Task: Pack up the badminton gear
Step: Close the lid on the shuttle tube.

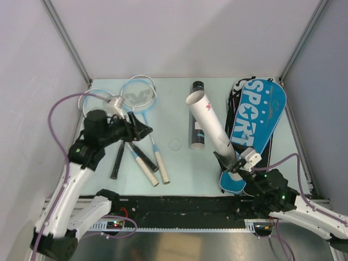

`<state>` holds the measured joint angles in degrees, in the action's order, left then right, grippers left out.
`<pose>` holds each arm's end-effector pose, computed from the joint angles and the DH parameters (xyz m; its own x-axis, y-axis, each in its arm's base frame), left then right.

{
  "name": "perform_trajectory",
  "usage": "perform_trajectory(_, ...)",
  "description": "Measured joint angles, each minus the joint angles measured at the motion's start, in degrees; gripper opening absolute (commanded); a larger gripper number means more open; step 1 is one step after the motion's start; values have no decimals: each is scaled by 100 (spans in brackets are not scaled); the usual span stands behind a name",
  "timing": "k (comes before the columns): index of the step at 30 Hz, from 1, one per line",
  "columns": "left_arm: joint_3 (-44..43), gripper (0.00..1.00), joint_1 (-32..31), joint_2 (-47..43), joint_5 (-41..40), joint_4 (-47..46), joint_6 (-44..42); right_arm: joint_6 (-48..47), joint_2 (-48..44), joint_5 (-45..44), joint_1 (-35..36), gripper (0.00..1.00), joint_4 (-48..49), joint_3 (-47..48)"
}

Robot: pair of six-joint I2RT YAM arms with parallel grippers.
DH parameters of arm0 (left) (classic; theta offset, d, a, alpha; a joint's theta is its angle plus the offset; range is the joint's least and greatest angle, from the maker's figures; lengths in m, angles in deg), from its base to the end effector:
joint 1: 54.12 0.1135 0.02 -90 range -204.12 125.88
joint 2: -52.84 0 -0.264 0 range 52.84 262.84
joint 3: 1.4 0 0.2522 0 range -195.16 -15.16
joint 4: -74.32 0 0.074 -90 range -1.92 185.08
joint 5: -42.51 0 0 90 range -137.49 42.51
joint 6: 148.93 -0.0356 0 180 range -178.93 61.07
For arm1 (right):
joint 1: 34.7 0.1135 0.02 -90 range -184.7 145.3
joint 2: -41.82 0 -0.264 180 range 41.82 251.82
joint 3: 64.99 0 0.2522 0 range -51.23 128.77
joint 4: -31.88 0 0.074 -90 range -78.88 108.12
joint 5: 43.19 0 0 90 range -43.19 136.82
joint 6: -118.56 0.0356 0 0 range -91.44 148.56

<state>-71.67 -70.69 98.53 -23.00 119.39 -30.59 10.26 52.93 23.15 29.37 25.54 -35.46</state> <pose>0.1536 -0.0611 0.3701 -0.5952 -0.2736 -0.7556 0.3967 0.7176 -0.5724 0.0585 0.0877 0.2664 0.2916 -0.0579 -0.9548 -0.5904 0.7744 -0.2273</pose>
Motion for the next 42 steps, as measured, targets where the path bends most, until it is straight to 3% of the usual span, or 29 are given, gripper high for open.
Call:
perform_trajectory(9,-17,63,-975,2026,-1266,122,-407,501,-645,-492,0,33,-236,168)
perform_trajectory(15,-748,62,-1781,3508,-1998,138,-767,579,-909,-769,0,33,-387,420)
perform_trajectory(22,-1574,61,-2369,4996,-2151,50,-1110,586,-1036,-973,0,33,-511,455)
perform_trajectory(31,-1768,55,-2516,6015,-2197,50,-1237,608,-1036,-1119,0,34,-675,455)
perform_trajectory(42,-1740,48,-2643,6186,-2288,-87,-1237,608,-1036,-1196,0,35,-680,455)
